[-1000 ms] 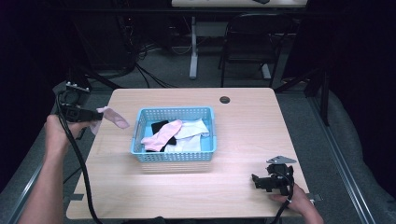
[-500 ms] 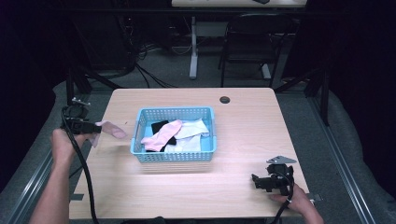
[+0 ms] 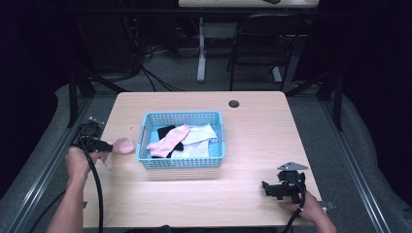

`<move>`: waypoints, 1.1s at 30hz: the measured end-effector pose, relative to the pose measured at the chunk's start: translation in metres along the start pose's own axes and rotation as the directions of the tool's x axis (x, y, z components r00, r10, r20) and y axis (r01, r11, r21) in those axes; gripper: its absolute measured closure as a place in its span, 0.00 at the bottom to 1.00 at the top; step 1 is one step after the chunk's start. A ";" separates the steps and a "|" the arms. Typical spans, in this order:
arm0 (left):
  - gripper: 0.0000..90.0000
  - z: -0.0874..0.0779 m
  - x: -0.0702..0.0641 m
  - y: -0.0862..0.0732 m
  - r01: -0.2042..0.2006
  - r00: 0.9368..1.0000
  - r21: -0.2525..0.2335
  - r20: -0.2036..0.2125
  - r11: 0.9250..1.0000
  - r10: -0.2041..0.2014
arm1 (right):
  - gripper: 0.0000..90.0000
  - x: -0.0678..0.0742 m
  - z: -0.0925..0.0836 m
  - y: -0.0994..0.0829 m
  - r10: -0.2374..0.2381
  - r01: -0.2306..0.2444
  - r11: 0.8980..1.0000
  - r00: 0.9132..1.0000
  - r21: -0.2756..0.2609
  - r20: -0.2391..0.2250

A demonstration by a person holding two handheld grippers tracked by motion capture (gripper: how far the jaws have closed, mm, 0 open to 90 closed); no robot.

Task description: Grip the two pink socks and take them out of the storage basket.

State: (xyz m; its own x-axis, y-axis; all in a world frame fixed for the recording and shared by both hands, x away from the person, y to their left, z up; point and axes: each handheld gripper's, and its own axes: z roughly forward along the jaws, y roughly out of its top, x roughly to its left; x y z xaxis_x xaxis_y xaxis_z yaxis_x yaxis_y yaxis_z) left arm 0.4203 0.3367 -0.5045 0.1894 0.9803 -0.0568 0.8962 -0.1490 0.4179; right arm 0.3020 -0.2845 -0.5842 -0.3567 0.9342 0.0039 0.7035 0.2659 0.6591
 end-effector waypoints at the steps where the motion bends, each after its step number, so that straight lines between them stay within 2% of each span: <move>1: 0.83 0.002 0.000 -0.001 -0.001 1.000 0.005 0.002 1.000 0.001 | 0.00 0.000 0.000 0.000 0.000 0.000 1.000 1.000 0.000 0.000; 5: 0.83 0.011 0.001 -0.005 0.006 1.000 0.022 -0.005 1.000 -0.006 | 0.00 0.000 0.000 0.000 0.000 0.000 1.000 1.000 0.000 0.000; 8: 0.82 0.017 0.002 -0.008 0.012 1.000 0.043 0.006 0.999 -0.012 | 0.00 0.000 0.000 0.000 0.000 0.000 1.000 1.000 0.000 0.000; 11: 0.68 0.018 0.001 -0.009 0.017 1.000 0.053 0.021 0.998 -0.018 | 0.00 0.000 0.000 0.000 0.000 0.000 1.000 1.000 0.000 0.000; 15: 0.43 0.008 0.000 -0.008 0.028 0.999 0.015 0.026 0.999 -0.028 | 0.00 0.000 0.000 0.000 0.000 0.000 1.000 1.000 0.000 0.000; 16: 0.38 -0.002 0.000 -0.006 0.024 0.999 -0.014 0.032 1.000 -0.024 | 0.00 0.000 0.000 0.000 0.000 0.000 1.000 1.000 0.000 0.000; 19: 0.24 -0.019 -0.002 -0.002 0.013 1.000 -0.051 0.029 0.999 -0.012 | 0.00 0.000 0.000 0.000 0.000 0.000 1.000 1.000 0.000 0.000; 22: 0.18 -0.034 -0.004 0.003 0.000 0.999 -0.087 0.035 0.996 0.003 | 0.00 0.000 0.000 0.000 0.000 0.000 1.000 1.000 0.000 0.000; 23: 0.17 -0.034 -0.004 0.003 0.000 0.999 -0.087 0.035 0.996 0.003 | 0.00 0.000 0.000 0.000 0.000 0.000 1.000 1.000 0.000 0.000; 24: 0.17 -0.042 -0.007 0.006 -0.010 0.999 -0.113 0.039 0.994 0.015 | 0.00 0.000 0.000 0.000 0.000 0.000 1.000 1.000 0.000 0.000; 27: 0.17 -0.052 -0.015 0.012 -0.030 0.998 -0.139 0.047 0.990 0.037 | 0.00 0.000 0.000 0.000 0.000 0.000 1.000 1.000 0.000 0.000; 30: 0.15 -0.056 -0.022 0.015 -0.042 0.997 -0.162 0.052 0.986 0.051 | 0.00 0.000 0.000 0.000 0.000 0.000 1.000 1.000 0.000 0.000; 32: 0.13 -0.059 -0.034 0.020 -0.071 0.995 -0.180 0.056 0.981 0.082 | 0.00 0.000 0.000 0.000 0.000 0.000 1.000 1.000 0.000 0.000; 33: 0.12 -0.059 -0.034 0.020 -0.071 0.995 -0.180 0.056 0.981 0.082 | 0.00 0.000 0.000 0.000 0.000 0.000 1.000 1.000 0.000 0.000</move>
State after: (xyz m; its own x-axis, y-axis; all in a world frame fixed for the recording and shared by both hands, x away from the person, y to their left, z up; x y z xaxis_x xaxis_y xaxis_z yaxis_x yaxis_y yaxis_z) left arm 0.4088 0.3084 -0.4409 0.2845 0.9559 -0.0724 0.7936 -0.1925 0.5772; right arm 0.3021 -0.2845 -0.5842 -0.3565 0.9343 0.0041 0.7035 0.2656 0.6592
